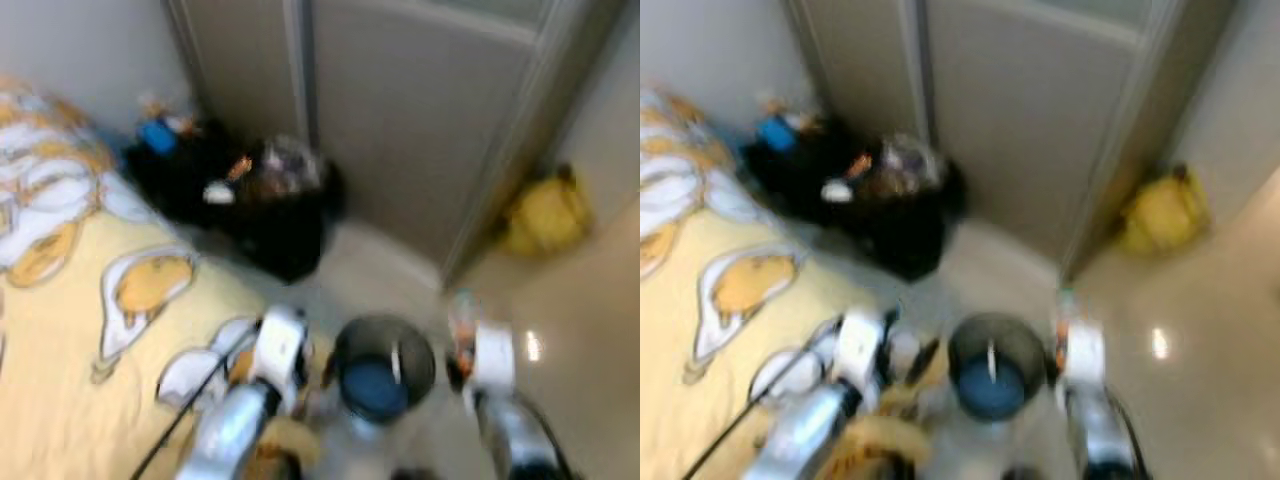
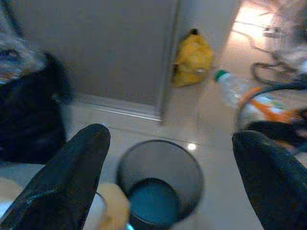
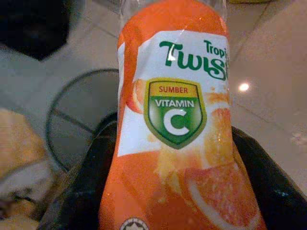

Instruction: Clean up the room

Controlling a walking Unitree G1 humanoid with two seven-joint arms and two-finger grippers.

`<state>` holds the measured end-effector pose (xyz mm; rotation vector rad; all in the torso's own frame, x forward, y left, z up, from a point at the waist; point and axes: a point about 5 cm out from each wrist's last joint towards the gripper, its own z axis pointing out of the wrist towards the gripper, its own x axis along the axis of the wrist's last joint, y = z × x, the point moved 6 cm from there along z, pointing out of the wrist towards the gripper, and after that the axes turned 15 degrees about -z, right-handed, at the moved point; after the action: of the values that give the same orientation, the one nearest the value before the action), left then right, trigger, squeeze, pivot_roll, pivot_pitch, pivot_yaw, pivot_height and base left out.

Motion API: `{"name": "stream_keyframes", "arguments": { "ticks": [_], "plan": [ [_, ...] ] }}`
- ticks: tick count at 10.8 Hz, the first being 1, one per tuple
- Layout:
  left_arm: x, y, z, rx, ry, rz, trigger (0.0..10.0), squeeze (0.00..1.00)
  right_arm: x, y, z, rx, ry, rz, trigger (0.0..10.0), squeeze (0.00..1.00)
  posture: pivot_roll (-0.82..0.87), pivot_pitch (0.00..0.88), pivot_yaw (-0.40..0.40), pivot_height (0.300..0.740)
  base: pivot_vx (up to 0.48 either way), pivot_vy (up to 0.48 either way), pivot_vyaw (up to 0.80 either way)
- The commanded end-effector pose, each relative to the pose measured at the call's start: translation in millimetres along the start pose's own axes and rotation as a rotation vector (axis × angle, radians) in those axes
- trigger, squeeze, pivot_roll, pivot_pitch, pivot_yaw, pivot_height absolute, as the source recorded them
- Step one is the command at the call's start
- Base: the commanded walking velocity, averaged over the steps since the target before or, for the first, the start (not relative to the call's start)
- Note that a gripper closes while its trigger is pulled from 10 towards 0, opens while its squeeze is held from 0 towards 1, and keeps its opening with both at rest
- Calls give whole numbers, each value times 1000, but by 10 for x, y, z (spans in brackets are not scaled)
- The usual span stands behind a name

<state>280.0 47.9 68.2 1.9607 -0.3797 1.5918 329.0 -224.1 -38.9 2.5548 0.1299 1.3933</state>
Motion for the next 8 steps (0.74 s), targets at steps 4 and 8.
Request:
{"name": "stream_keyframes", "arguments": {
  "ticks": [4,8],
  "plan": [
    [7,50,-425,10,-78,-36,10000,0,201,-62,74,19,37,-63,10000,0,306,410,61,740,0,0,0],
    [10,94,-675,61,-129,-34,10000,0,696,60,169,-33,117,-135,10000,1000,382,461,73,740,0,0,0]
  ]
}}
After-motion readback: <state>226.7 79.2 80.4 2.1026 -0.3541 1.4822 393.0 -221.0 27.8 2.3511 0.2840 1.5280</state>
